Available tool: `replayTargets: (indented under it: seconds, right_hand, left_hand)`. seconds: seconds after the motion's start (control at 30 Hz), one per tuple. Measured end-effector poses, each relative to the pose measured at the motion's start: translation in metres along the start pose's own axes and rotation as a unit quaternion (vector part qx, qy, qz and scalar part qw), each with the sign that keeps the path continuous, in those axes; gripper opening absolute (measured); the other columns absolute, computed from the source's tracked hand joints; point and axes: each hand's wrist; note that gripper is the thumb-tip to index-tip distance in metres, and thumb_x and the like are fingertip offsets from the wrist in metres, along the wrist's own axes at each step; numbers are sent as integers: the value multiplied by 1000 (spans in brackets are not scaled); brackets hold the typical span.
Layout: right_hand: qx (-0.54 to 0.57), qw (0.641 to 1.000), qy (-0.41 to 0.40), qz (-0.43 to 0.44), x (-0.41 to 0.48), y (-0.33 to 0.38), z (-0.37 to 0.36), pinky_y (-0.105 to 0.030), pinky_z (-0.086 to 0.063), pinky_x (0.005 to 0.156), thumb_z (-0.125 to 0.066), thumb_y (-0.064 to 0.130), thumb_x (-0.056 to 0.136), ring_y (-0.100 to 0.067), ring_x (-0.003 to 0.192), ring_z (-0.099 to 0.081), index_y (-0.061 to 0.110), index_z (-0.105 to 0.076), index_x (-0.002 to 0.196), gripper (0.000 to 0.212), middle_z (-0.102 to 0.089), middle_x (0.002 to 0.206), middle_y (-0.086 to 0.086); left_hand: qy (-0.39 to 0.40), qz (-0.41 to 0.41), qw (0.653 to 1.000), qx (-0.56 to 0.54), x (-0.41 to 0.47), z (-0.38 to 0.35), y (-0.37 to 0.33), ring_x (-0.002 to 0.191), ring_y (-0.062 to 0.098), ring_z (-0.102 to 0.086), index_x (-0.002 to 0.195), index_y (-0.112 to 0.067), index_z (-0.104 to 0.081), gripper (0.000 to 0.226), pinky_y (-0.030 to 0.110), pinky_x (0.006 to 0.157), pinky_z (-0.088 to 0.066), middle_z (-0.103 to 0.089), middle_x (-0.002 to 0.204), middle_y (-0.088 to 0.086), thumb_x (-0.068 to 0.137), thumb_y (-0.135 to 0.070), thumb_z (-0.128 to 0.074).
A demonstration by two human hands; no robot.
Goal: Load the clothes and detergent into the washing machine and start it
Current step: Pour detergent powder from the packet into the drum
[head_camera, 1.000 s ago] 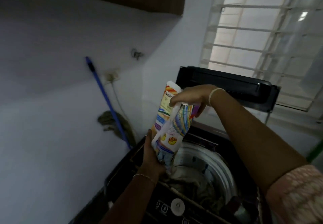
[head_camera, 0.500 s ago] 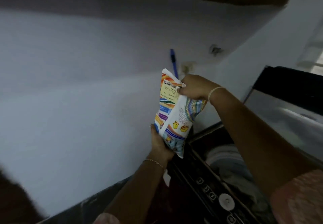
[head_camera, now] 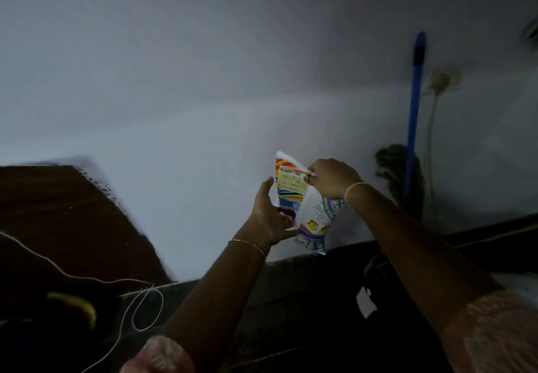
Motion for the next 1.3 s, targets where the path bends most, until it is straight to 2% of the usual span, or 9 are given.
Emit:
replayTargets:
  seconds: [0.3, 0.43, 0.6, 0.73, 0.8, 0.93, 1.03, 1.2, 1.3]
  right_hand:
    - [-140, 982, 59, 113, 74, 0, -89, -32, -47, 68, -59, 23, 90, -29, 91, -67, 15, -65, 110, 22, -68, 106, -11]
    - [-132, 976, 128, 120, 99, -14, -129, -35, -52, 85, -55, 16, 92, -26, 98, -64, 12, -65, 112, 23, -67, 108, -10]
    - [-128, 960, 178, 172, 135, -40, -184, -39, -44, 102, -53, 21, 94, -25, 101, -64, 13, -64, 110, 22, -68, 105, -8]
    - [-141, 950, 186, 208, 168, -69, -238, -38, -12, 118, -48, 17, 93, -21, 109, -61, 22, -64, 115, 28, -68, 111, -4]
    - [-127, 953, 203, 187, 178, -86, -268, -40, -9, 119, -48, 18, 93, -22, 112, -59, 23, -64, 117, 29, -67, 115, -5]
    - [-52, 967, 233, 87, 184, -115, -334, -47, -4, 119, -55, 28, 90, -25, 125, -51, 31, -59, 127, 37, -66, 120, -6]
    - [8, 975, 217, -48, 188, -131, -376, -50, -9, 118, -59, 31, 88, -26, 136, -36, 28, -60, 125, 37, -55, 137, -3]
    - [115, 928, 183, -304, 189, -166, -451, -42, -28, 115, -53, 18, 92, -32, 142, -25, 21, -24, 150, 65, -18, 158, -13]
    - [181, 892, 178, -373, 193, -185, -490, -40, -30, 114, -56, 28, 93, -31, 142, -28, 16, -12, 153, 75, -18, 157, -14]
  left_hand:
    - [-38, 100, 994, 22, 89, 59, -32, 114, 31, -53, 133, -5, -51, 97, 42, 97, -39, -58, 129, 15, 74, -81, -42]
    - [-24, 126, 991, 42, 121, 72, -34, 126, 31, -48, 135, -5, -47, 106, 44, 95, -38, -54, 137, 12, 72, -88, -30]
    - [-102, 156, 969, 161, 179, 77, -32, 103, 25, -63, 119, -5, -61, 64, 32, 74, -46, -69, 115, 7, 92, -59, -42]
    - [-141, 187, 960, 153, 232, 91, -18, 84, 22, -66, 107, -14, -56, 23, 29, 68, -47, -76, 83, 2, 98, -29, -41]
    - [-150, 192, 958, 151, 260, 96, -5, 81, 22, -65, 102, -11, -55, 19, 28, 61, -47, -75, 76, 2, 100, -19, -37]
    - [-154, 189, 964, 105, 314, 100, 30, 98, 33, -62, 126, 2, -50, 33, 36, 77, -46, -65, 113, 19, 102, -9, -29]
    - [-161, 186, 965, 89, 353, 107, 51, 54, 22, -68, 93, -1, -60, 26, 25, 49, -54, -71, 67, 14, 99, -2, -36]
    - [-174, 184, 961, 114, 414, 122, 74, 37, 13, -61, 84, -1, -59, 19, 19, 35, -47, -66, 50, 8, 95, 3, -44]
    - [-198, 198, 956, 89, 451, 141, 88, 34, 15, -60, 79, -2, -53, 21, 20, 33, -47, -64, 45, 9, 96, 3, -43]
Point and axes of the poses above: each hand's wrist, its own x-axis towards the middle knuckle, its own z-axis out of the back of the hand, y = z × x
